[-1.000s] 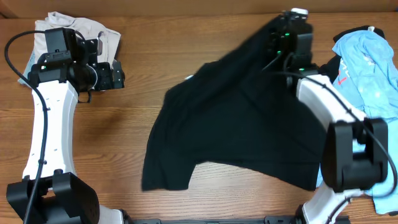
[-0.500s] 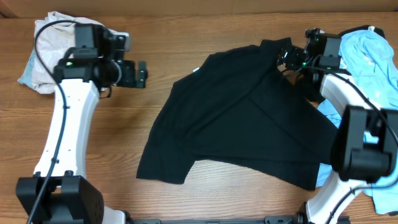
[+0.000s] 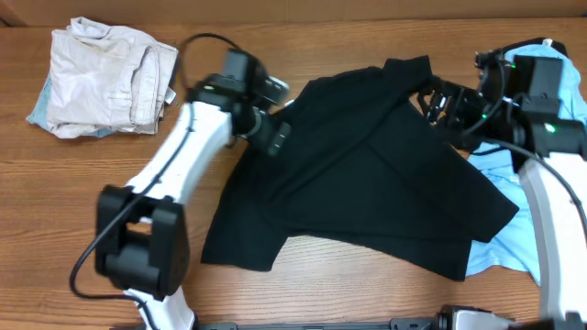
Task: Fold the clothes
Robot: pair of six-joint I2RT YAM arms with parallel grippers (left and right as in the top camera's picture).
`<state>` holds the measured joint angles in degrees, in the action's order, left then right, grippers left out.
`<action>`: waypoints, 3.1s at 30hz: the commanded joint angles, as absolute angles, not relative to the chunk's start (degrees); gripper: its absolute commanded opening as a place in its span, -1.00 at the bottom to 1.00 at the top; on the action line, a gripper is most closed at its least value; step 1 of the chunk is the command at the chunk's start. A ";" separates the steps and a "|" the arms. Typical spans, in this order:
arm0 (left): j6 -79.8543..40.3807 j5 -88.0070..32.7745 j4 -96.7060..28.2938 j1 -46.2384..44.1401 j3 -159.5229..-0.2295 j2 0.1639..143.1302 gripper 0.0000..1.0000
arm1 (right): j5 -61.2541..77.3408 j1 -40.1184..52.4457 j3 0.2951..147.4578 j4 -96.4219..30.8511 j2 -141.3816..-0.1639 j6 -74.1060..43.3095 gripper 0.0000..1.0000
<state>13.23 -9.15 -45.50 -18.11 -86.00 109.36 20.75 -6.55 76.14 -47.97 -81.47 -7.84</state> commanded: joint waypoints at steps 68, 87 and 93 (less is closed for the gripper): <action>-1.26 5.52 -65.98 2.70 -96.60 121.86 1.00 | 8.91 -6.39 76.73 -59.42 -104.27 -11.77 0.71; 3.25 -2.22 -74.76 -4.97 -125.16 121.69 1.00 | 6.04 -6.46 63.66 -53.91 -104.27 -19.81 0.35; 3.27 -2.59 -74.52 -4.97 -125.14 121.69 1.00 | 6.50 -6.44 60.14 -44.99 -104.27 -19.97 0.08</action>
<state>1.89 -1.04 -74.63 -4.54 -123.92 122.39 6.04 -6.48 61.82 -47.70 -104.64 -19.49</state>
